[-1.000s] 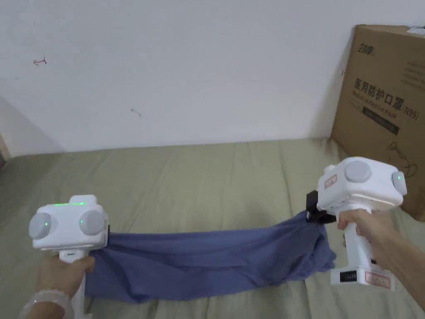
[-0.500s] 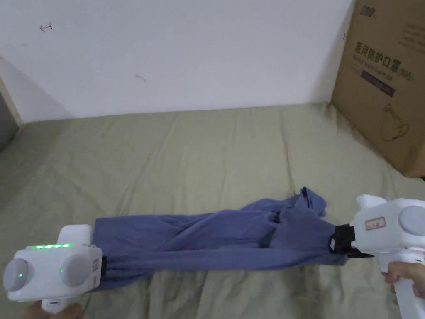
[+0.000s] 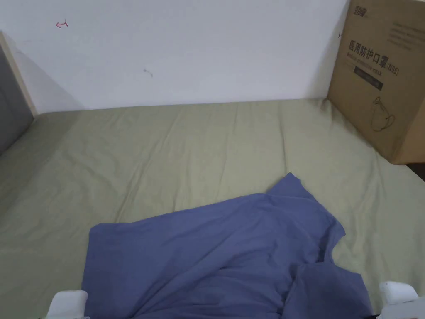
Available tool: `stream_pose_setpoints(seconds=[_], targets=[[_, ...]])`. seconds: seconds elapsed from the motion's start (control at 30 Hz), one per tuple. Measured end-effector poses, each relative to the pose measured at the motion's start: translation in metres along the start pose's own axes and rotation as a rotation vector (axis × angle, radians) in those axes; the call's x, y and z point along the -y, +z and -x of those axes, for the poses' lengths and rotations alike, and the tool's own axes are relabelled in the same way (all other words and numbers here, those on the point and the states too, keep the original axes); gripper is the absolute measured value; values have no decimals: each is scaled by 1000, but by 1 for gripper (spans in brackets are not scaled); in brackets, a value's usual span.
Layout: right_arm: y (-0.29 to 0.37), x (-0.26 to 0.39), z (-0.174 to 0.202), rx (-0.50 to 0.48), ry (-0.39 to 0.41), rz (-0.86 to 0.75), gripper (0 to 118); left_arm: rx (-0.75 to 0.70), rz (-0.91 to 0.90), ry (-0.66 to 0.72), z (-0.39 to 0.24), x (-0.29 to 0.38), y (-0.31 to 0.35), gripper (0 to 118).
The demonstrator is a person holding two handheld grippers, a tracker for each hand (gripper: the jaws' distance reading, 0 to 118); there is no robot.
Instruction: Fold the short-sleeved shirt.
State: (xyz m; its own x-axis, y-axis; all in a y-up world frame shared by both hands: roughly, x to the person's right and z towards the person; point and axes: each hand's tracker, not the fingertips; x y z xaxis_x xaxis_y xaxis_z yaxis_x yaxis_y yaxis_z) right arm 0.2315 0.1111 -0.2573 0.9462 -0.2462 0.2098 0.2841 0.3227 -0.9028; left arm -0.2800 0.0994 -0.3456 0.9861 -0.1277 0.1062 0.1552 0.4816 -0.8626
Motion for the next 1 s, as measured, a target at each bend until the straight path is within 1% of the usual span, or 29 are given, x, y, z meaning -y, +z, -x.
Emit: stream_pose_setpoints(seconds=[0.07,0.1,0.13,0.17,0.2,0.23,0.27,0.37,0.4,0.5,0.53,0.57,0.6,0.63,0.67,0.7,0.73,0.77,0.87,1.0], targets=[[-5,0,2,0,-10,-14,3,-1,-7,-3,-1,0,-1,8],[-5,-3,3,1,-16,-27,4,-2,-7,-3,-1,-2,-1,11],[-5,-6,5,-2,-18,-33,7,1,3,-2,0,-5,0,22],[-2,-10,7,-2,-14,-37,28,12,12,7,2,-7,2,43],[1,-14,10,2,-6,-46,52,32,7,34,6,-7,4,61],[4,-18,13,0,7,-54,68,65,3,62,10,-8,7,72],[9,-24,17,-2,23,-71,71,93,1,100,14,-11,11,79],[24,-43,33,12,57,-149,71,127,-22,189,23,-22,25,80],[29,-50,40,0,70,-170,71,124,-43,200,24,-28,29,80],[47,-71,64,-102,113,-232,69,124,-83,205,21,-49,42,78],[49,-76,71,-112,133,-245,69,123,-106,201,18,-54,44,76],[49,-83,82,-101,168,-262,66,96,-134,193,14,-63,44,65],[46,-87,94,-73,206,-283,58,59,-152,171,7,-71,41,48],[40,-90,103,-50,232,-298,44,22,-148,150,2,-78,35,26],[30,-93,114,-27,254,-305,21,-15,-134,131,-5,-84,27,1],[18,-96,122,-30,256,-294,17,-11,-137,127,-10,-88,23,0],[9,-98,127,-38,259,-285,15,-2,-138,132,-12,-91,21,0],[0,-98,134,-46,264,-287,9,15,-142,134,-14,-95,19,0],[-26,-101,147,-53,248,-276,4,31,-134,146,-17,-108,0,0],[-51,-112,158,-42,257,-248,2,46,-103,145,-4,-143,-32,0]])
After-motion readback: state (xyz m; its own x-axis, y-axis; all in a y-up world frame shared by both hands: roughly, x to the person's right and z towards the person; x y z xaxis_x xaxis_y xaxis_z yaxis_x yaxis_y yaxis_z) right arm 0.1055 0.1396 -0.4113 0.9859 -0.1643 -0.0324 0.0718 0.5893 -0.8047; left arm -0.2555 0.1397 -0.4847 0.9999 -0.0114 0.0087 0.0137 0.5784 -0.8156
